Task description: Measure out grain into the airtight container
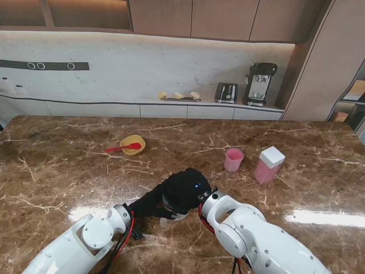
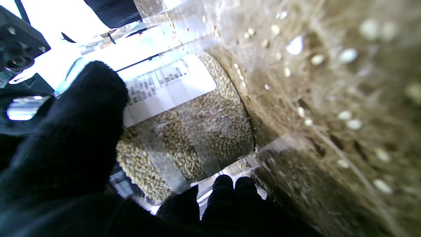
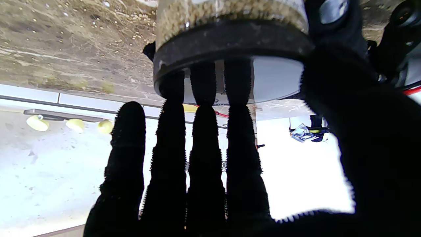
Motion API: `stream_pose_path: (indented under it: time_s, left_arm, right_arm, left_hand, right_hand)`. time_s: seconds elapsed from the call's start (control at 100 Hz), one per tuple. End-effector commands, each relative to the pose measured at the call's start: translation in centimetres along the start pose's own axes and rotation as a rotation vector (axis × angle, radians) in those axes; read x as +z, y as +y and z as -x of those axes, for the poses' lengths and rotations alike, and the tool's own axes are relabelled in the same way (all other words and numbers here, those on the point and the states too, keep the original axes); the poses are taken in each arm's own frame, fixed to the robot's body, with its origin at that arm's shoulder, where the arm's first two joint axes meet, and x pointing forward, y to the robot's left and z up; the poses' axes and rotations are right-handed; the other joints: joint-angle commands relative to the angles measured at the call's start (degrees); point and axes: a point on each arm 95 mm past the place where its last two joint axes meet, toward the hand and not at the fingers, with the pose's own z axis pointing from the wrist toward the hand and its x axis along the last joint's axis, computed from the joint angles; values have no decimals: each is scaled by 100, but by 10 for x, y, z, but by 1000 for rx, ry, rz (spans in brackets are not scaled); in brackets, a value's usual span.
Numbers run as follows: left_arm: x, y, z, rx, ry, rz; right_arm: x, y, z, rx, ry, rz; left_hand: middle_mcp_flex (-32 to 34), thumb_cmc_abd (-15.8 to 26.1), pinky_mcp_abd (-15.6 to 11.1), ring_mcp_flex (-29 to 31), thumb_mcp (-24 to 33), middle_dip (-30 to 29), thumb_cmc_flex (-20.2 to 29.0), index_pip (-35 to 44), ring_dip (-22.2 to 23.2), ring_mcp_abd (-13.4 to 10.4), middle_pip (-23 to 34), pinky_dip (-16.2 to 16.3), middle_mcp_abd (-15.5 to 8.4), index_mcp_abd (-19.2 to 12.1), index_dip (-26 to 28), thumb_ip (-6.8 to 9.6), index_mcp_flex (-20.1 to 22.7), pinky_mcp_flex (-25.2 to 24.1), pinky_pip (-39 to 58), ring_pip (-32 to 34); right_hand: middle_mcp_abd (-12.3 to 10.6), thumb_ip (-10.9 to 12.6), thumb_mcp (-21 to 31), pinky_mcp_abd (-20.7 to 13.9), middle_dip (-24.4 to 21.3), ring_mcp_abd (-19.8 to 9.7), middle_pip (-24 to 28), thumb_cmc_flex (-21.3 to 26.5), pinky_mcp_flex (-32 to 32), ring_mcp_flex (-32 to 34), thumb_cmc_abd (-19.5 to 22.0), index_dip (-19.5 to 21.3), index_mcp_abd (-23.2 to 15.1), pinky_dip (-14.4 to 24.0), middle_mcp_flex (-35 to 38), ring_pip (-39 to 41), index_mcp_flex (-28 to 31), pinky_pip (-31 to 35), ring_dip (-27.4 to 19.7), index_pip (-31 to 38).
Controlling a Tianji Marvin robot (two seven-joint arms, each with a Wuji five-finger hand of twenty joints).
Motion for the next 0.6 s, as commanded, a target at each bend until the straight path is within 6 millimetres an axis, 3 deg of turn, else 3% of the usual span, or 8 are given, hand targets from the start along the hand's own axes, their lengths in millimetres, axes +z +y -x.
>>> stream_pose_path:
  time_s: [0.0, 0.19, 0.29, 0.41, 0.51, 0.59]
  left_arm:
    - [-16, 23, 30, -23, -97, 52]
    - [-16, 23, 30, -23, -97, 50]
    - [-16, 23, 30, -22, -95, 52]
    - [-16, 24, 30, -23, -95, 54]
    - [-16, 23, 30, -23, -95, 53]
    - [-16, 23, 30, -23, -95, 52]
  right_arm:
    - [-2, -13, -2, 7, -2, -41]
    - [-3, -16, -3, 6, -11, -27]
    - [-1, -19, -3, -2, -26, -13]
    - [1, -22, -4, -40, -60, 28]
    - [2, -22, -6, -48, -72, 54]
    - [2, -19, -6, -60, -77, 75]
  left_hand:
    - [-118, 382, 2611, -109, 274, 45, 144, 1922, 61, 1324, -45, 683, -18, -365, 51, 200, 228, 585, 1007, -1]
    - [-117, 383, 2615, -110, 260, 47, 155, 1915, 59, 1331, -42, 688, -8, -360, 49, 203, 225, 585, 1006, -4]
    - [-118, 381, 2616, -110, 255, 50, 159, 1913, 58, 1332, -41, 690, -12, -360, 48, 205, 225, 585, 1004, -4]
    - [-119, 369, 2615, -110, 248, 49, 157, 1913, 56, 1333, -43, 690, -7, -361, 49, 204, 228, 585, 1002, -5]
    - [-119, 368, 2617, -108, 248, 52, 153, 1913, 57, 1329, -41, 695, -7, -363, 50, 203, 227, 586, 1005, -2]
    - [-116, 367, 2617, -111, 248, 53, 153, 1912, 56, 1334, -40, 699, -14, -357, 50, 203, 225, 586, 1007, -3]
  right_hand:
    - [-175, 250, 357, -48, 234, -315, 222, 427, 80, 216, 139, 177, -549, 213, 132, 491, 412, 236, 359, 417]
    - [-175, 220, 278, -107, 431, -446, 368, 251, 708, 764, 166, 185, -338, 380, 244, 1069, 230, 872, 645, 333]
    - [-143, 180, 127, -289, 519, -542, 526, -183, 1323, 1364, 251, 203, -59, 231, 383, 1572, -69, 1642, 747, 206]
    - [-147, 174, -231, -611, 584, -657, 815, -866, 1979, 1931, 626, 195, 160, -236, 659, 2346, -303, 2725, 665, 81]
    - [-140, 174, -578, -721, 573, -653, 845, -1277, 2141, 2008, 1032, 130, 218, -342, 688, 2501, -386, 2969, 594, 0]
    - [-150, 218, -925, -638, 471, -549, 677, -1484, 1793, 1663, 1485, 60, 235, -503, 431, 2149, -605, 2718, 403, -131]
